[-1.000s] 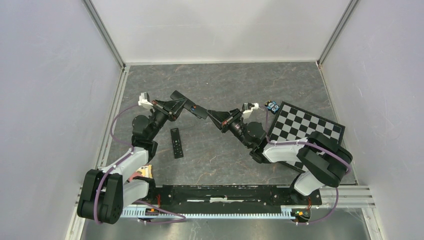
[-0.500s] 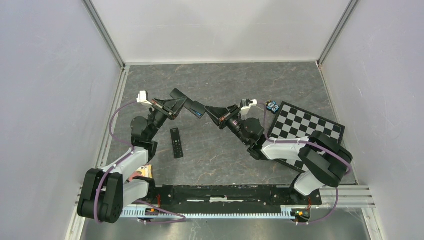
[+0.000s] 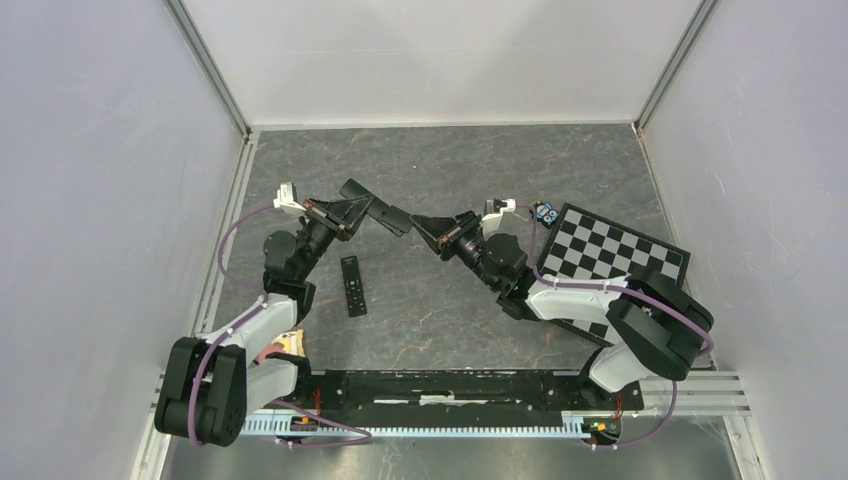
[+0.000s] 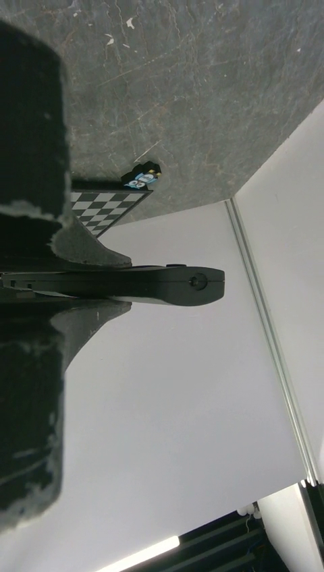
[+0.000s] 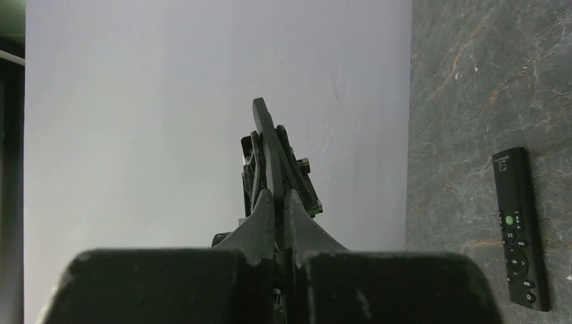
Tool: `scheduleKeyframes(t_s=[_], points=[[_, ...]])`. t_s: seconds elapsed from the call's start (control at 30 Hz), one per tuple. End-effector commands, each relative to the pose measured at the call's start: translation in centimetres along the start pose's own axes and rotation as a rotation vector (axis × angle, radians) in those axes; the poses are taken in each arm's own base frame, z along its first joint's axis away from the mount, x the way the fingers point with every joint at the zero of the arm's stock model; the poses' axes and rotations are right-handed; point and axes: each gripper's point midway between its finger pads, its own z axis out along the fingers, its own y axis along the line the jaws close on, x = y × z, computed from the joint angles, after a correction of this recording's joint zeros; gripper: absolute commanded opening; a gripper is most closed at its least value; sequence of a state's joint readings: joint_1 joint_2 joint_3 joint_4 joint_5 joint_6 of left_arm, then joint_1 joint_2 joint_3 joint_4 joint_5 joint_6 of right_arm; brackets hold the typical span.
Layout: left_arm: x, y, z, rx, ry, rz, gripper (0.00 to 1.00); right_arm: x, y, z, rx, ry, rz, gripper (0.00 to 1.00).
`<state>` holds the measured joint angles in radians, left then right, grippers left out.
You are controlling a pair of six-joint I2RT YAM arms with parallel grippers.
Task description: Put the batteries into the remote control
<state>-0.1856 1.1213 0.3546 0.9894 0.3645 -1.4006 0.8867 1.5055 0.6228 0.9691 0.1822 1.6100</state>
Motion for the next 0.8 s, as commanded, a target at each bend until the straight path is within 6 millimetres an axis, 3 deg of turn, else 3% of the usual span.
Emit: scheduleKeyframes(t_s=[0.0,0.4,0.77], points=[[-1.4,-3.0,1.0,0.084,-0.05,0.037,0.02,0.2,0.7,0.2,0.006,-0.003,-0.028,0.0],[-1.3,-3.4,1.5,0.104,-0.031,0.054,0.02,0.9,1.0,1.1,0.018,0.023,-0.077,0.0],[-0.9,-3.8,0.7,0.146,-0.029,0.066,0.02,0.2,0.2,1.9,0.09,-0.022,-0.081,0.0]])
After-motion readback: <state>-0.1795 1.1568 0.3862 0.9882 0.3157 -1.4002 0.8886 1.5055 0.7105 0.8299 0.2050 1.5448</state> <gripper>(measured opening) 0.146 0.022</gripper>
